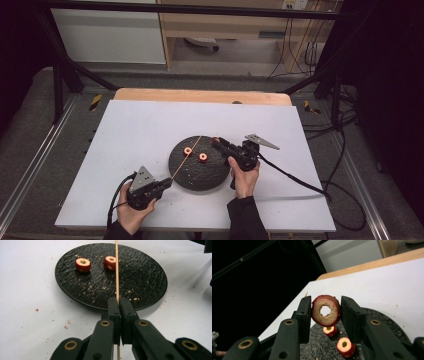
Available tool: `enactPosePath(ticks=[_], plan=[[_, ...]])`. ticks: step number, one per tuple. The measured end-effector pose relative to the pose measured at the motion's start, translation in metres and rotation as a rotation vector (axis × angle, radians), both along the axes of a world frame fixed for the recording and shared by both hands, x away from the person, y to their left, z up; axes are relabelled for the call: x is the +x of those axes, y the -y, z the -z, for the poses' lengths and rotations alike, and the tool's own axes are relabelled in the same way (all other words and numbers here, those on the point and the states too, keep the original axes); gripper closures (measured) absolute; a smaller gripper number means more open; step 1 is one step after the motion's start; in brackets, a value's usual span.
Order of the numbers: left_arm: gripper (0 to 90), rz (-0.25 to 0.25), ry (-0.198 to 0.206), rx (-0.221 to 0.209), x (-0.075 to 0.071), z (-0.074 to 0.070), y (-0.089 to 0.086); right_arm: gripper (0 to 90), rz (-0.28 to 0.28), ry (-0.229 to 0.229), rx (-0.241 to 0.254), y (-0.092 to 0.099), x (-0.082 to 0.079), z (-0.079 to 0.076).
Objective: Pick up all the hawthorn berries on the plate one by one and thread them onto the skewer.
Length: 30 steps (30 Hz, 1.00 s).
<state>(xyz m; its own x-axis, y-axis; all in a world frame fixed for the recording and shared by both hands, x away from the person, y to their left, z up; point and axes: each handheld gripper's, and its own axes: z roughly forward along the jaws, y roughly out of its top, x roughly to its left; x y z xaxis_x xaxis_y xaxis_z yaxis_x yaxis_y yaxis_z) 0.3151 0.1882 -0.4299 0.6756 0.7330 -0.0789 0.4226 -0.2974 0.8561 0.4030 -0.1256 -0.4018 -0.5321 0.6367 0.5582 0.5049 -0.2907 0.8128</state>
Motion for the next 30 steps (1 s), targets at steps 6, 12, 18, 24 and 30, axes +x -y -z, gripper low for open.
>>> enactPosePath(ticks=[6, 12, 18, 24, 30], plan=[[88.1, -0.002, 0.0, -0.013, -0.001, -0.002, 0.006, 62.4, 0.04, 0.034, 0.058, 0.002, -0.003, 0.002], [88.0, 0.001, 0.0, -0.02, -0.002, -0.002, 0.013, 62.4, 0.059, 0.054, 0.091, 0.004, -0.002, 0.001], [88.0, 0.009, 0.007, -0.013, -0.003, -0.001, 0.022, 62.4, 0.093, 0.084, 0.124, 0.004, 0.001, 0.0], [88.0, 0.023, 0.015, -0.013, -0.005, -0.001, 0.027, 62.4, 0.119, 0.102, 0.15, 0.004, 0.003, 0.0], [88.0, 0.031, 0.018, -0.014, -0.005, -0.002, 0.03, 62.4, 0.126, 0.108, 0.161, 0.004, 0.006, 0.0]])
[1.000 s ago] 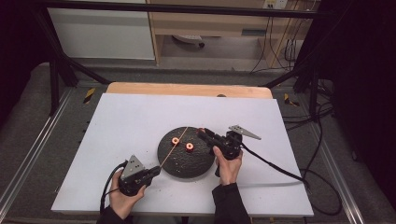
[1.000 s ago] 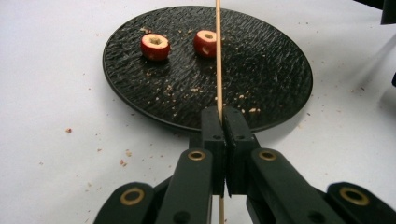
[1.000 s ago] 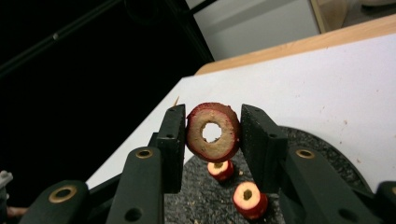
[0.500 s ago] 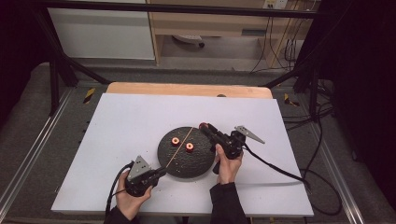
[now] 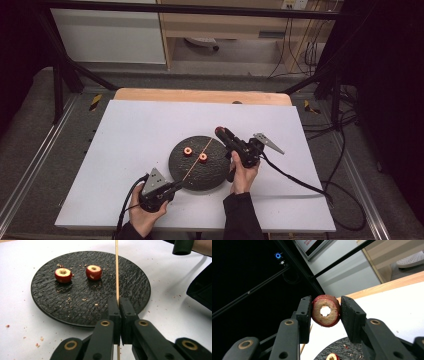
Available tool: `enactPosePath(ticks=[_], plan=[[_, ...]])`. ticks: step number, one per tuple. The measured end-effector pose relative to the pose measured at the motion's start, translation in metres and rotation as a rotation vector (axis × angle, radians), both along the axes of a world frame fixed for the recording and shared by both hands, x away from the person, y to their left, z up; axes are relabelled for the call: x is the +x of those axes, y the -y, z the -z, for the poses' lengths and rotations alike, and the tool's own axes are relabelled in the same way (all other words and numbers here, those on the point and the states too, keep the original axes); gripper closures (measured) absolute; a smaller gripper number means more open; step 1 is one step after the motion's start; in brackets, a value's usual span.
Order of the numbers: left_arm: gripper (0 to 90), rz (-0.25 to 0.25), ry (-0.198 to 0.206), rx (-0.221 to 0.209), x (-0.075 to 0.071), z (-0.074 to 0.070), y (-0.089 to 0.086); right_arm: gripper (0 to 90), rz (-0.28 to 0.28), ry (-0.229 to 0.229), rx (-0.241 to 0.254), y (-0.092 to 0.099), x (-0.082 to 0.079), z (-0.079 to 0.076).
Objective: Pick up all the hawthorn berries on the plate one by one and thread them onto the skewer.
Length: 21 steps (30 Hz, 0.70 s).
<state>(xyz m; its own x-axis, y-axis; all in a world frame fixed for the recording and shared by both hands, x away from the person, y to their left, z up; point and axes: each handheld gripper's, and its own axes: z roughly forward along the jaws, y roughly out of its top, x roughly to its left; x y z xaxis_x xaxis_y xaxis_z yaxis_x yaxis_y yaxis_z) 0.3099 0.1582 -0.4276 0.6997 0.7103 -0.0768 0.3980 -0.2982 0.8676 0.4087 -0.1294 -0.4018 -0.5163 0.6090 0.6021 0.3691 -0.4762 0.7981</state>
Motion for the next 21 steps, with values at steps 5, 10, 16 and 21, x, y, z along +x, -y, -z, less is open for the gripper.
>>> enactPosePath(ticks=[5, 10, 16, 21], plan=[[88.1, 0.006, 0.001, 0.005, 0.0004, -0.0007, 0.0027, 62.3, 0.003, 0.013, 0.007, -0.0004, 0.0017, 0.0008], [88.0, 0.012, 0.003, 0.006, 0.0006, -0.0006, 0.0059, 62.3, 0.002, 0.02, 0.016, -0.0006, 0.0009, 0.0004], [88.1, 0.01, 0.003, 0.008, 0.0015, -0.0006, 0.0065, 62.4, -0.004, 0.027, 0.012, -0.001, -0.0003, 0.0011], [88.1, 0.012, 0.007, 0.007, 0.0031, -0.0014, 0.0094, 62.4, -0.007, 0.026, 0.014, -0.002, -0.0007, 0.0023]])
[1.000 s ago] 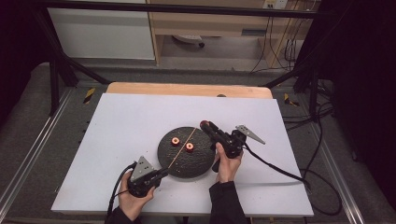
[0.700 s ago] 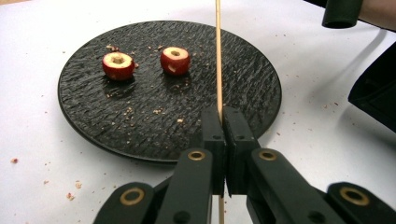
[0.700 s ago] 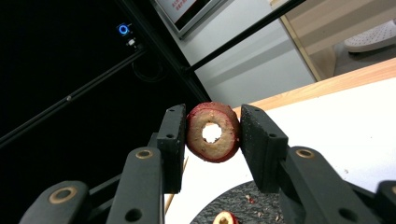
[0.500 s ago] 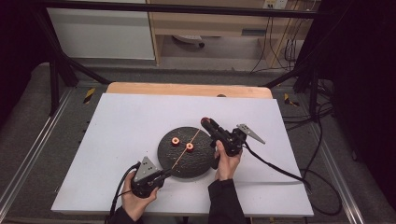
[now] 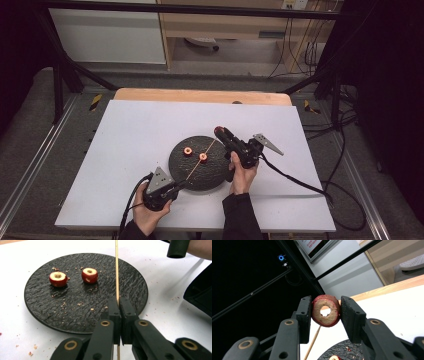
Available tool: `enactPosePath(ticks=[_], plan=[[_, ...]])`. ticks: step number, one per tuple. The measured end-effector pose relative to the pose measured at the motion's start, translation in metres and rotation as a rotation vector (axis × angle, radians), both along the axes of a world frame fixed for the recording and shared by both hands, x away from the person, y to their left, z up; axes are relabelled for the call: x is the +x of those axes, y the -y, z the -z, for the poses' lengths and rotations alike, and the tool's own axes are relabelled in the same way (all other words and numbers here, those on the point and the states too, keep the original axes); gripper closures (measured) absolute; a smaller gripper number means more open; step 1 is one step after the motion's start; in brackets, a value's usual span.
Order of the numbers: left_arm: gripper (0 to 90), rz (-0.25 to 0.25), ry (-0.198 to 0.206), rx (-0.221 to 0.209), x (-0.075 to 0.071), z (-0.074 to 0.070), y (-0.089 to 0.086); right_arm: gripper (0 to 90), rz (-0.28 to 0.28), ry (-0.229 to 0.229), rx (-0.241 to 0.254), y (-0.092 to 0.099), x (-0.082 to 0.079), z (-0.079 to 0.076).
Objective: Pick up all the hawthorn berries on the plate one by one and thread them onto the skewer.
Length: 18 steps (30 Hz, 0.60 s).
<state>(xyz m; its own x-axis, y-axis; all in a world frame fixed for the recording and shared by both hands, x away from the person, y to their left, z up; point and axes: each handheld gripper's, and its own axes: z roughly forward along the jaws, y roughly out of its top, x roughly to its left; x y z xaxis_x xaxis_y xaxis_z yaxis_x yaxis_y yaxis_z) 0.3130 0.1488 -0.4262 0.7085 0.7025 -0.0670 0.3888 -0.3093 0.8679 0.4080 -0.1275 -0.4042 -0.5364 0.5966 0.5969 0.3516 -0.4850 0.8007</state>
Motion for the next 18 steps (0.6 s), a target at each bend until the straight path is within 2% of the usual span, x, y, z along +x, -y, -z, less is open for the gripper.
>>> enactPosePath(ticks=[6, 10, 18], plan=[[88.1, -0.01, 0.0, -0.01, 0.002, 0.0, 0.004, 62.4, -0.004, 0.0, 0.011, -0.001, -0.001, 0.001], [88.1, -0.024, 0.015, -0.011, 0.001, 0.001, 0.009, 62.4, -0.009, -0.005, 0.019, -0.002, -0.001, 0.001], [88.2, -0.045, 0.013, -0.029, 0.004, -0.001, 0.016, 62.5, -0.018, -0.014, 0.017, -0.004, -0.002, 0.005]])
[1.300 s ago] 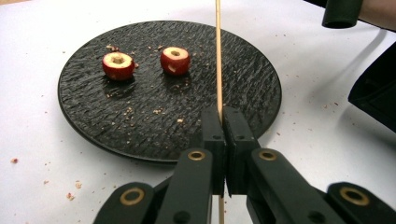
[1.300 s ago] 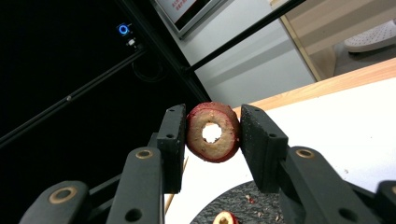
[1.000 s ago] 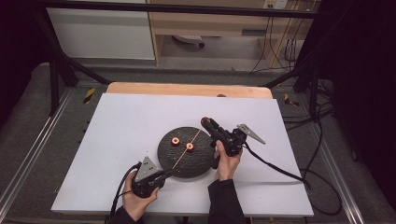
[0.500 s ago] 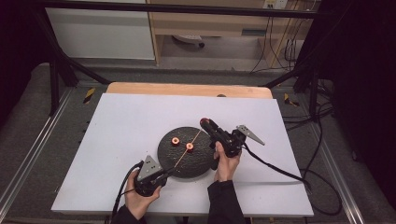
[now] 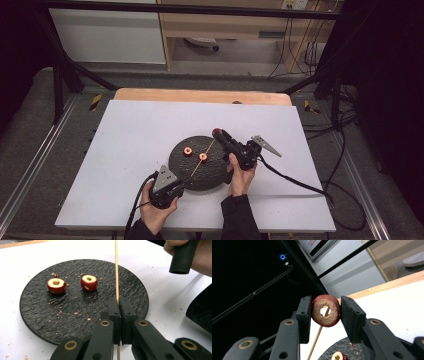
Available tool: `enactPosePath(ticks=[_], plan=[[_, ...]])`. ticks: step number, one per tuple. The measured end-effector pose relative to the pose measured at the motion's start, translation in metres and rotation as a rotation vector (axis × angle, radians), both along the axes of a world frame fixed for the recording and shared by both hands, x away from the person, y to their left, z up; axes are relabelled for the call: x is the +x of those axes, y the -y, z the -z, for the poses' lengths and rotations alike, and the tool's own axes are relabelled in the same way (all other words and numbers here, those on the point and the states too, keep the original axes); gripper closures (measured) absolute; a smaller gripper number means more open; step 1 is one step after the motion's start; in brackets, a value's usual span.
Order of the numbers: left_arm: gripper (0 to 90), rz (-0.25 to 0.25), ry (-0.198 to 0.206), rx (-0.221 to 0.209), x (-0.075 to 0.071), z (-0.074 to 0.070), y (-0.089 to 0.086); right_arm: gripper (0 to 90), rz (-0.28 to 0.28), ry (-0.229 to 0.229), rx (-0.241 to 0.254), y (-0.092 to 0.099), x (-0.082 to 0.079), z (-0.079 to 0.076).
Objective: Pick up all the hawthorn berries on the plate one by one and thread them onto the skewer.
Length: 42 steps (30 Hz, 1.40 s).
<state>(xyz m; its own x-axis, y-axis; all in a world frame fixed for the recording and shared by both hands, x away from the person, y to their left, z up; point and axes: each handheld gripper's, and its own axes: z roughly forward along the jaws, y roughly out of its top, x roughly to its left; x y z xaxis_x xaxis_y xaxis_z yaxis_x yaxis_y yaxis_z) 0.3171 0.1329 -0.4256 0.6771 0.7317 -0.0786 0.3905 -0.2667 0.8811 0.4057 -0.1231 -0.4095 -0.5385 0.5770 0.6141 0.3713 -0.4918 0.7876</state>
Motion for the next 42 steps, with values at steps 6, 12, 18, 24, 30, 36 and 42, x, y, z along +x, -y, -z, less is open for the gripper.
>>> enactPosePath(ticks=[6, 12, 18, 24, 30, 36, 42], plan=[[88.3, -0.009, -0.001, -0.014, 0.005, -0.005, 0.005, 62.6, -0.01, -0.003, -0.007, -0.001, -0.002, 0.002], [88.3, -0.012, -0.003, -0.023, 0.011, -0.009, 0.011, 62.6, -0.021, -0.004, -0.014, -0.004, -0.007, 0.005], [88.3, -0.011, -0.001, -0.025, 0.019, -0.016, 0.017, 62.7, -0.032, -0.004, -0.02, -0.005, -0.009, 0.007], [88.4, -0.002, 0.002, -0.02, 0.03, -0.026, 0.026, 62.6, -0.052, -0.006, -0.035, -0.004, -0.013, 0.006], [88.4, -0.001, 0.002, -0.022, 0.038, -0.029, 0.031, 62.6, -0.071, -0.013, -0.048, -0.005, -0.015, 0.008], [88.4, -0.002, 0.001, -0.025, 0.045, -0.031, 0.037, 62.7, -0.09, -0.025, -0.07, -0.007, -0.018, 0.012], [88.4, 0.001, 0.003, -0.026, 0.048, -0.03, 0.039, 62.6, -0.105, -0.031, -0.083, -0.008, -0.02, 0.015]])
